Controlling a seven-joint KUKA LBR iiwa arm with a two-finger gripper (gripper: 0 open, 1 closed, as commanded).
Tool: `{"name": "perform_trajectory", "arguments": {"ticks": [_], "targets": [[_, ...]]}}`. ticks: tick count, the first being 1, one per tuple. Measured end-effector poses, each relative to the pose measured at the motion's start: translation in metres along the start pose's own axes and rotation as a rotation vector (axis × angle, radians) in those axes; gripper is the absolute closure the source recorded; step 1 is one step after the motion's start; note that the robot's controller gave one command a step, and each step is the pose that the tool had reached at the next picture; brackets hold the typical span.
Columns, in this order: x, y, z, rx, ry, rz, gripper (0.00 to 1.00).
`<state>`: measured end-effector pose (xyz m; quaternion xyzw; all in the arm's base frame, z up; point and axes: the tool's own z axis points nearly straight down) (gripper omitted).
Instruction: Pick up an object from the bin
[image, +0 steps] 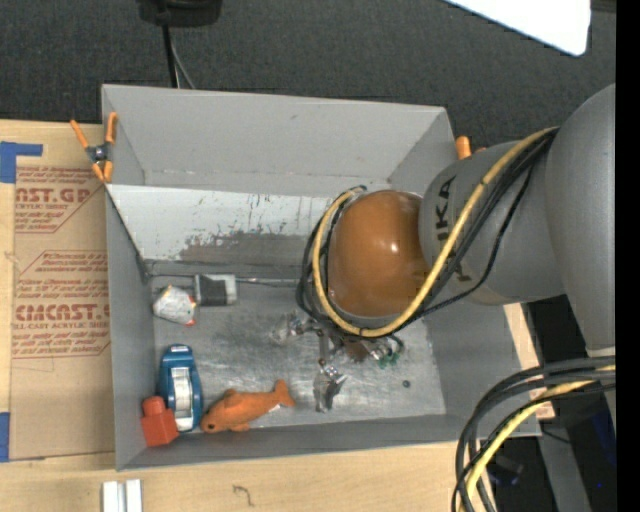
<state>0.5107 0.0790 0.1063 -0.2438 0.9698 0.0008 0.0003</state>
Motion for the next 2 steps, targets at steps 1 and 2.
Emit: {"name": "perform_trajectory", "arguments": {"ticks": [1,2], "targets": [[-0.0210,0.0516,0.0334,0.001,-0.002,-0.146,1.00],[-0.0210,0.0516,0.0334,0.001,-0.003,-0.146,1.00]]}}
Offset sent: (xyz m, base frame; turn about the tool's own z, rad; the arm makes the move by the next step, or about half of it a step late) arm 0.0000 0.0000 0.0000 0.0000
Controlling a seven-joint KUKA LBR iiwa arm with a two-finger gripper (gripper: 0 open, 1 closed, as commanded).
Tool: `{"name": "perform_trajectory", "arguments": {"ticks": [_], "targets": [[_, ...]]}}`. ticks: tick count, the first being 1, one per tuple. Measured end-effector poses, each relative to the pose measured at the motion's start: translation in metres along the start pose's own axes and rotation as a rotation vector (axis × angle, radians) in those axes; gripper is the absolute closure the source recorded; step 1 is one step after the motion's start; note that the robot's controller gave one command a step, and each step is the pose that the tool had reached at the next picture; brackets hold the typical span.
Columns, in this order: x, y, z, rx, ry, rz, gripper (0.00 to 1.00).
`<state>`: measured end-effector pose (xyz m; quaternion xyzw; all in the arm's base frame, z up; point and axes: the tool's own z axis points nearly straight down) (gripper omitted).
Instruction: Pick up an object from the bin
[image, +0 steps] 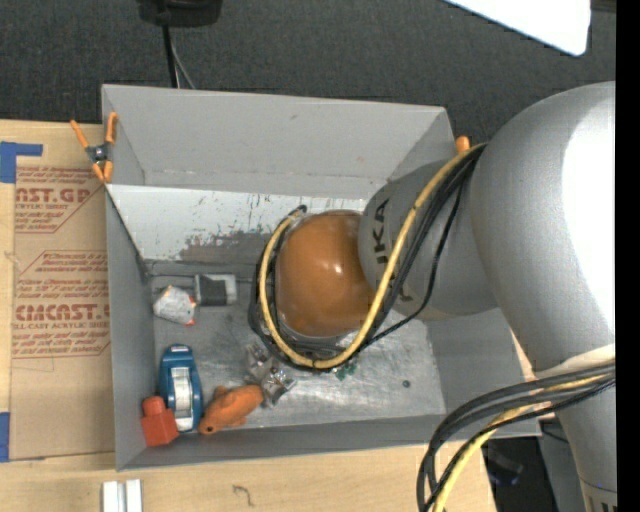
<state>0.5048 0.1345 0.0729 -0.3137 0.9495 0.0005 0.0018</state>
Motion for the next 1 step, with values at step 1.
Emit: {"name": "perform_trajectory", "arguments": {"ticks": [1], "targets": [[0.0061,-0.0085,-0.1287,-0.001,0.003,0.007,1.00]]}}
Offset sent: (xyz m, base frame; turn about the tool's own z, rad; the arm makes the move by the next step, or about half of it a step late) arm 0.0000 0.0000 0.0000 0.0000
